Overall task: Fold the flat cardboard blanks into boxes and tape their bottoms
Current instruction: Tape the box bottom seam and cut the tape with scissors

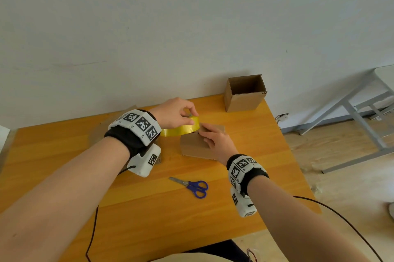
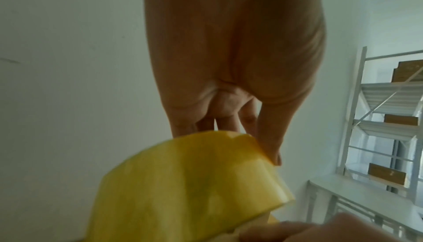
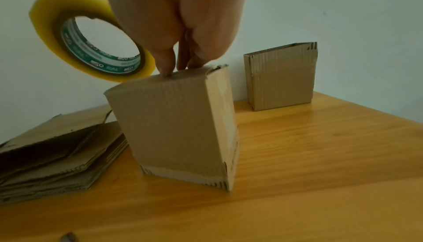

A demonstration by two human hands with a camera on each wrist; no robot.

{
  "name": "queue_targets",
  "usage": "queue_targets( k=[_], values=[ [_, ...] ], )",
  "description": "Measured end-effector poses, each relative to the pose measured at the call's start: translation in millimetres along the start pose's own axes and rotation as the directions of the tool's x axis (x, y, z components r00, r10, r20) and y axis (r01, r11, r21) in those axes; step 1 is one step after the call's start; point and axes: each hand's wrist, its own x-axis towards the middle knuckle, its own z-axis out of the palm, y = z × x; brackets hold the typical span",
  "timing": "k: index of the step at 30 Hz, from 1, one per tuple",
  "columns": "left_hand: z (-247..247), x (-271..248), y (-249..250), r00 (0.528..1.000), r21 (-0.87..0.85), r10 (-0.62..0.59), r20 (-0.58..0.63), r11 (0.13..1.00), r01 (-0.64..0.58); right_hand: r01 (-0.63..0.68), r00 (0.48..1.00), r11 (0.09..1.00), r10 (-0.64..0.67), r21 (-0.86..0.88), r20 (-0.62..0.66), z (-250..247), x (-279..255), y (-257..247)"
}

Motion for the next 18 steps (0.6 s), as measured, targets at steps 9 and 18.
queue_targets(
  k=[9, 18],
  values=[
    [-8.2, 13.3, 25.2, 0.988, 0.153, 0.039, 0.15, 0.986, -0.062, -0.055, 0.998, 0.995, 0.058, 0.082, -0.036, -9.1, -0.5, -3.2],
    [-5.7, 18.1, 19.0, 0.981, 0.164, 0.058, 0.183, 0.983, -0.088, -0.158, 0.98, 0.891, 0.193, 0.425, -0.041, -5.8, 5.2, -6.7]
  ],
)
